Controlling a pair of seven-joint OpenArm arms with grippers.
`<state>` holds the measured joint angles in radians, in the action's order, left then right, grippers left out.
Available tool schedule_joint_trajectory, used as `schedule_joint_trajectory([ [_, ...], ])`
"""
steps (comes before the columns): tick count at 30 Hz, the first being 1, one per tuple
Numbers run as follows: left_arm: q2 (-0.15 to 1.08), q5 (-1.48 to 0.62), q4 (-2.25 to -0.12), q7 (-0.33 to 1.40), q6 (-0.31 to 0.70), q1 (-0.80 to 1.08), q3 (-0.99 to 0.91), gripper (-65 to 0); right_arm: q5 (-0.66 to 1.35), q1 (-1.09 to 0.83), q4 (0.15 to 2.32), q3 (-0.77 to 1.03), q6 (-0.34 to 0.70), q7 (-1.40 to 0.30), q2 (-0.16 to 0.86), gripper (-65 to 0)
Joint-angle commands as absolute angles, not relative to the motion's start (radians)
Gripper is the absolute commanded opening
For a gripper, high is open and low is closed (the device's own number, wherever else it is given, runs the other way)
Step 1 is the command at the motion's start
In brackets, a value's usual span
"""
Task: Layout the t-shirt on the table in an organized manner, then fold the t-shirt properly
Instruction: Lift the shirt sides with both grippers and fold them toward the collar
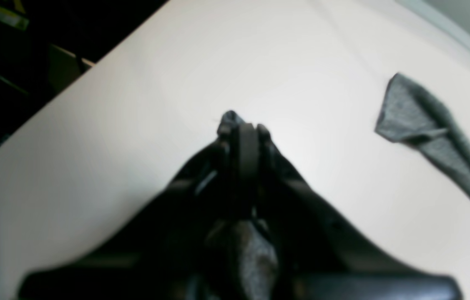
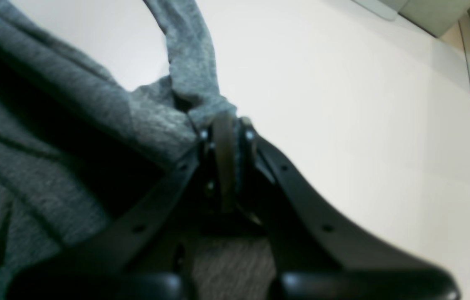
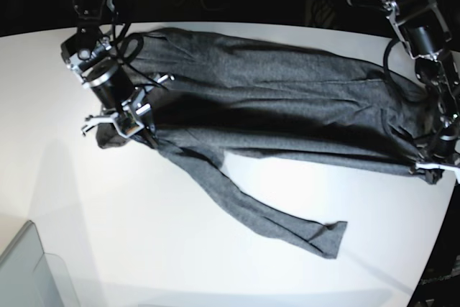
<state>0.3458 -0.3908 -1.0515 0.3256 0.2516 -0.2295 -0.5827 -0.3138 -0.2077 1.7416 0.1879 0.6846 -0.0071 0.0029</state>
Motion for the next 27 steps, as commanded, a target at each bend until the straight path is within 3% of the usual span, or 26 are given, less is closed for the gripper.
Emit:
schedule_joint_trajectory([
  [1,0.371,-0.412,-1.086,0.320,0.255,-0.236,-0.593,-65.0,-0.298,-0.214,1.771,0.189,0.687,0.024,0.007,-65.0],
  [10,0.372,-0.427,-1.190,0.378,0.255,-0.114,-0.596,-65.0,-0.298,-0.334,1.805,0.217,0.687,0.033,0.012,-65.0],
  [27,0.372,-0.426,-1.211,0.383,0.255,0.005,-0.673,-65.0,-0.298,-0.532,1.796,0.228,0.698,0.226,0.015,-65.0],
])
